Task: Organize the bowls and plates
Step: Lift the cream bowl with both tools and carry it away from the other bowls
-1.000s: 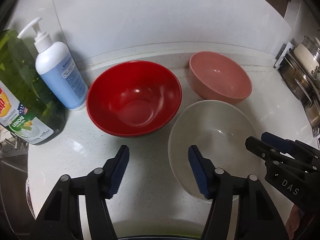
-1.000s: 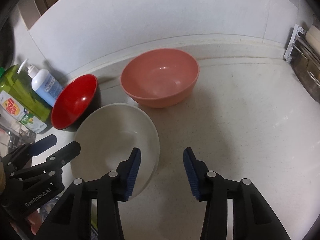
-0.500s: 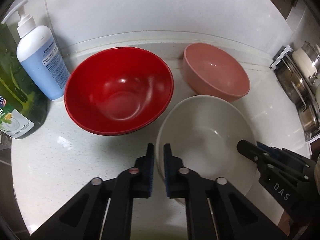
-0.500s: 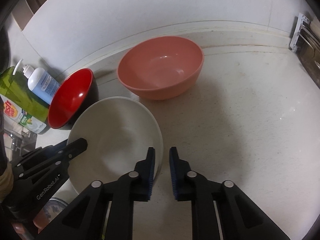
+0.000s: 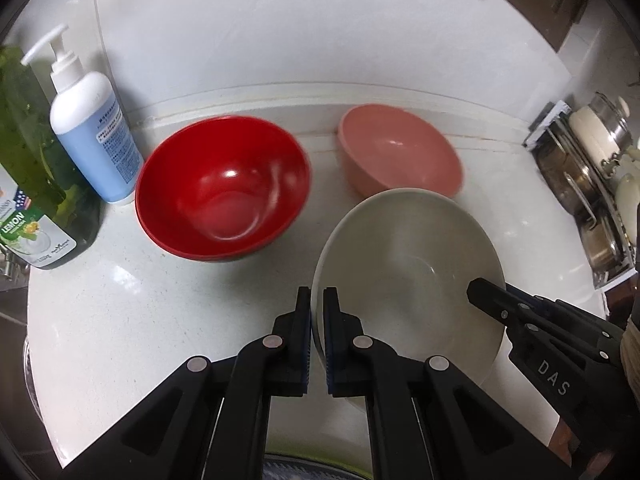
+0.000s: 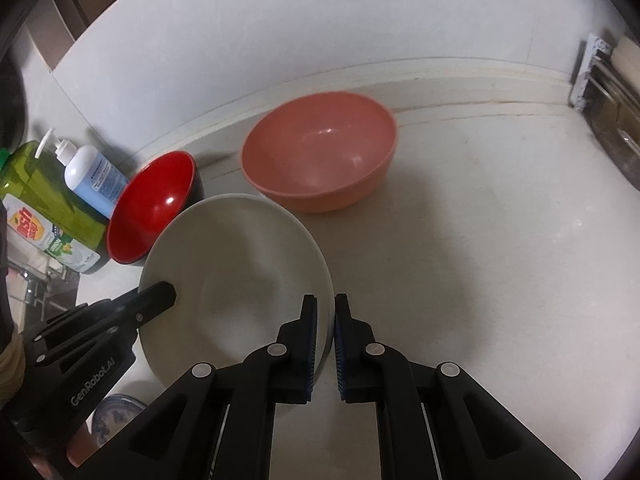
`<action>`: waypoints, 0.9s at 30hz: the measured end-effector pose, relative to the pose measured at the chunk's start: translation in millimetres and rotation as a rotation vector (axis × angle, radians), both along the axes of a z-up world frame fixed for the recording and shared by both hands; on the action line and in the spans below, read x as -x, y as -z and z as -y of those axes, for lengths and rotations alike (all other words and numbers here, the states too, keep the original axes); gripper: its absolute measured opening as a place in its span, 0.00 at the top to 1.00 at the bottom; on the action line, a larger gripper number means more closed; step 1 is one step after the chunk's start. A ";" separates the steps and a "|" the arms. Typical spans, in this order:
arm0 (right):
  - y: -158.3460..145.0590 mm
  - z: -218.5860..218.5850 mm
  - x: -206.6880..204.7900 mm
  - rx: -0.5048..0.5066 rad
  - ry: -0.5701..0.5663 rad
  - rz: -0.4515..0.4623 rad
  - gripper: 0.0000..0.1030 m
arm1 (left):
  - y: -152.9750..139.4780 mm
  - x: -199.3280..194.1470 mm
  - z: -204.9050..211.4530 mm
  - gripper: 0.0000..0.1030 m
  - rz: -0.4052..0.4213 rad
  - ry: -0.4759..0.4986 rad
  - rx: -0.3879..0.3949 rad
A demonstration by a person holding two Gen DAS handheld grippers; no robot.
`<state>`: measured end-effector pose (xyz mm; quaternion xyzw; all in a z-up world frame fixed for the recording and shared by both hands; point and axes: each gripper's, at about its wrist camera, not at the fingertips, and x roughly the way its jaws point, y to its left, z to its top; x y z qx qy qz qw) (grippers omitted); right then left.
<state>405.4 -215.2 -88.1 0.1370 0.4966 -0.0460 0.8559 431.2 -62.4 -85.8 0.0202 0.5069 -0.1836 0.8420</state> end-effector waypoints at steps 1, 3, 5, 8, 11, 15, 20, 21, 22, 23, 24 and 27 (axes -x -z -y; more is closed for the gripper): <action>-4.0 2.3 4.1 -0.001 0.003 0.000 0.91 | -3.5 4.9 2.2 0.93 0.002 0.004 0.002; -10.8 6.0 11.3 0.000 0.009 0.005 0.90 | -9.8 14.3 7.5 0.93 0.007 0.011 0.005; -17.2 10.6 20.5 0.004 0.018 0.004 0.90 | -13.7 23.6 15.9 0.93 0.012 0.019 0.004; -24.0 18.6 35.5 -0.001 0.038 0.004 0.90 | -16.4 35.3 25.4 0.93 0.016 0.026 0.003; -29.0 26.3 49.2 0.000 0.052 0.011 0.90 | -17.7 49.3 31.7 0.93 0.014 0.033 0.005; -33.7 38.9 69.9 0.007 0.073 0.014 0.90 | -16.9 67.6 45.0 0.92 0.010 0.049 0.005; -35.2 51.8 94.7 0.019 0.094 0.005 0.90 | -12.4 90.6 58.2 0.93 -0.015 0.063 0.016; -34.5 54.1 98.8 0.022 0.095 0.002 0.90 | -10.8 95.5 62.3 0.92 -0.021 0.069 0.017; -33.8 58.3 104.9 0.028 0.099 -0.002 0.90 | -9.5 100.1 65.7 0.92 -0.027 0.075 0.017; -32.9 62.2 109.3 0.030 0.105 -0.006 0.90 | -7.8 105.4 69.3 0.92 -0.031 0.082 0.015; -31.9 65.5 113.4 0.031 0.109 -0.009 0.90 | -5.8 109.8 73.9 0.92 -0.036 0.088 0.012; -27.8 77.5 127.4 0.035 0.126 -0.024 0.90 | 0.0 121.3 86.7 0.92 -0.052 0.105 0.008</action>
